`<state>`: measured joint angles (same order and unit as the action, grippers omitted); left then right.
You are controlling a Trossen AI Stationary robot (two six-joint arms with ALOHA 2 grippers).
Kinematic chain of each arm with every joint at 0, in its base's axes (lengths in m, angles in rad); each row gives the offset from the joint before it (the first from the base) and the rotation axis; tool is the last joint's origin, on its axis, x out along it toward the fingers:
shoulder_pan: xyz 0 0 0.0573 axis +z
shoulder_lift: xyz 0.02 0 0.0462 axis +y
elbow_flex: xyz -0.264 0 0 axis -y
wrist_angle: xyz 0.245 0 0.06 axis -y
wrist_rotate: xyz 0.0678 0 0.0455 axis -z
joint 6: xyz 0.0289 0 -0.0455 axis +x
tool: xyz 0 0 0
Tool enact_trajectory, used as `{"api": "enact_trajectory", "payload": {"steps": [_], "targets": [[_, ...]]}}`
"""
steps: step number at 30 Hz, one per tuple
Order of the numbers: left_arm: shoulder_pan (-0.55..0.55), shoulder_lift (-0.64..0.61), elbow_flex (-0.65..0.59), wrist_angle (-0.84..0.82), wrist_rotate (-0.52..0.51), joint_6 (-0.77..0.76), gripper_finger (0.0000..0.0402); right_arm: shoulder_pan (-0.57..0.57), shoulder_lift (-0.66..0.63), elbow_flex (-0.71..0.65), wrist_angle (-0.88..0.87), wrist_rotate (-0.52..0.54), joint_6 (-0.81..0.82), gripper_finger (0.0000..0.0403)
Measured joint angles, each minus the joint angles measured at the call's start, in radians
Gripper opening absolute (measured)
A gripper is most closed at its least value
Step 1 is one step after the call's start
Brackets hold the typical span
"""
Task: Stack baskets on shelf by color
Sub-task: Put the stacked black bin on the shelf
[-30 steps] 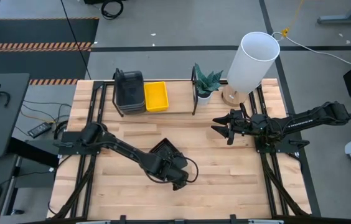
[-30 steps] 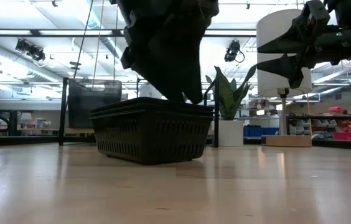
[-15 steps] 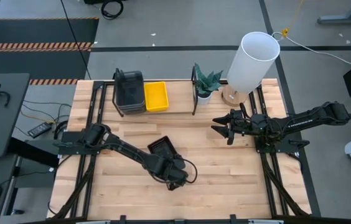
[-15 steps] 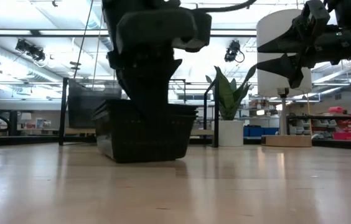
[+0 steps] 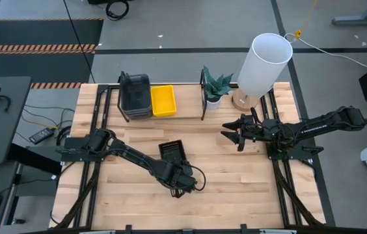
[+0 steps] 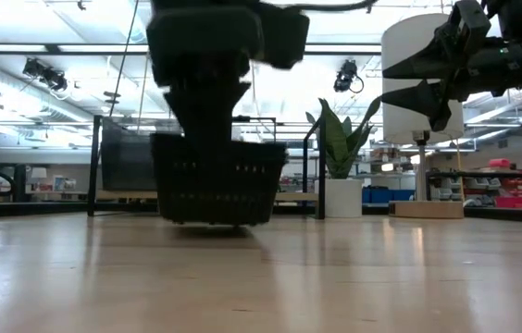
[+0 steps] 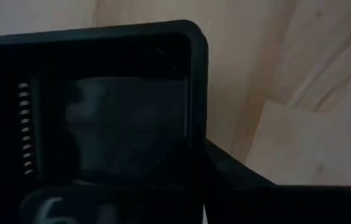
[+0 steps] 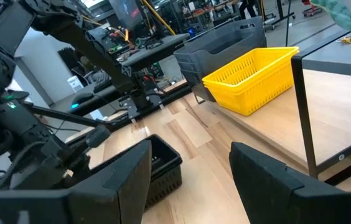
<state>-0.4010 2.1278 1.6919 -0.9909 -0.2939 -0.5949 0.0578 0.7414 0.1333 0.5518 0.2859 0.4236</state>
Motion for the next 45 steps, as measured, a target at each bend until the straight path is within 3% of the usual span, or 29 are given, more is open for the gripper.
{"api": "enact_trajectory", "payload": {"steps": [11, 28, 45], "targets": [[0.008, -0.001, 0.180, -0.091, -0.069, 0.214, 0.0021, 0.000, 0.000, 0.000, 0.000, 0.000, 0.000, 0.0221], [0.185, -0.001, 0.184, -0.051, -0.087, 0.422, 0.0021, 0.000, 0.000, 0.000, 0.000, 0.000, 0.000, 0.0221], [0.344, -0.001, 0.184, -0.001, -0.049, 0.526, 0.0022, 0.000, 0.000, 0.000, 0.000, 0.000, 0.000, 0.0221]]}}
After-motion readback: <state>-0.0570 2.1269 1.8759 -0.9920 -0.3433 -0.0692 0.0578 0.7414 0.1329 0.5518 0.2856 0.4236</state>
